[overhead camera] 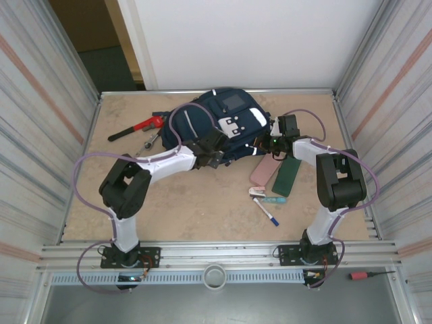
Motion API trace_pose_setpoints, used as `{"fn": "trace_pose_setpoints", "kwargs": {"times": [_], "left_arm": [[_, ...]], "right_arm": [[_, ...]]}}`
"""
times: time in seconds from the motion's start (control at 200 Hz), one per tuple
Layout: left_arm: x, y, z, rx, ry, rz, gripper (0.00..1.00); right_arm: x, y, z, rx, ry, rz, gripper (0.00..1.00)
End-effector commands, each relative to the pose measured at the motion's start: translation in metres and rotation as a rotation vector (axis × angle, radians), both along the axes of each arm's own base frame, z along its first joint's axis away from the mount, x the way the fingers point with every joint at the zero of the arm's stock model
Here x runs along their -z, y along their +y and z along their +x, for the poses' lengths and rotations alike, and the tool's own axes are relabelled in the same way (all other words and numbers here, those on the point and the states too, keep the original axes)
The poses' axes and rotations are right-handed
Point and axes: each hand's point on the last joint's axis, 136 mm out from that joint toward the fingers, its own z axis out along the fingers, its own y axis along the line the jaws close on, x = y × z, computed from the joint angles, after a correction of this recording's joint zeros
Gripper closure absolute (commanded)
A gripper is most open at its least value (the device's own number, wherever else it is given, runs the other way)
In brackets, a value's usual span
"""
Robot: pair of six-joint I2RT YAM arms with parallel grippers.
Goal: Pack the student bag
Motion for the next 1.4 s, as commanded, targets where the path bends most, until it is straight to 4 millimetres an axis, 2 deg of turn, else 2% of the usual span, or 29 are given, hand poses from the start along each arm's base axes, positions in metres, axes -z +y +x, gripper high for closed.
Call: {"fn": "trace_pose_setpoints", "kwargs": {"times": [0.0, 0.301, 0.446, 0.481, 0.601, 0.676, 0.761, 0.857, 0.967, 1.132, 1.272, 1.393], "left_arm": [[-0.028, 0.007, 0.003, 0.021, -0.058, -0.063, 1.0], [-0.031, 0.035, -0.003, 0.049, -0.028, -0.25, 1.0], [-0.033, 0.024, -0.013, 0.085, -0.013, -0.28, 1.0], [-0.033, 0.021, -0.015, 0.076, -0.01, -0.274, 0.96], [-0.03, 0.018, -0.021, -0.02, 0.012, -0.242, 0.72], [-0.028, 0.01, -0.026, -0.066, 0.043, -0.275, 0.61], [-0.026, -0.004, -0.029, -0.089, 0.06, -0.322, 0.52], [-0.022, -0.016, -0.032, -0.119, 0.072, -0.339, 0.47], [-0.017, -0.019, -0.035, -0.179, 0.081, -0.357, 0.46], [-0.006, -0.012, -0.037, -0.284, 0.095, -0.409, 0.45], [-0.004, -0.011, -0.031, -0.326, 0.086, -0.401, 0.44], [0.002, -0.008, -0.024, -0.356, 0.078, -0.365, 0.48]], "right_arm": [[-0.015, 0.003, 0.006, -0.017, -0.035, 0.013, 1.0], [-0.02, -0.005, 0.011, 0.009, -0.045, 0.006, 1.0], [-0.021, -0.001, 0.011, 0.0, -0.046, 0.012, 1.0], [-0.021, 0.001, 0.01, -0.005, -0.046, 0.012, 1.0], [-0.022, 0.006, 0.008, -0.014, -0.049, 0.009, 1.0], [-0.021, 0.008, 0.006, -0.019, -0.047, 0.008, 1.0], [-0.019, 0.01, 0.004, -0.022, -0.046, 0.012, 1.0], [-0.021, 0.015, 0.002, -0.024, -0.052, 0.023, 1.0], [-0.021, 0.02, -0.004, -0.027, -0.058, 0.026, 1.0], [-0.019, 0.022, -0.009, -0.029, -0.065, 0.038, 1.0], [-0.016, 0.026, -0.01, -0.04, -0.056, 0.064, 1.0], [-0.016, 0.027, -0.009, -0.045, -0.053, 0.079, 1.0]]}}
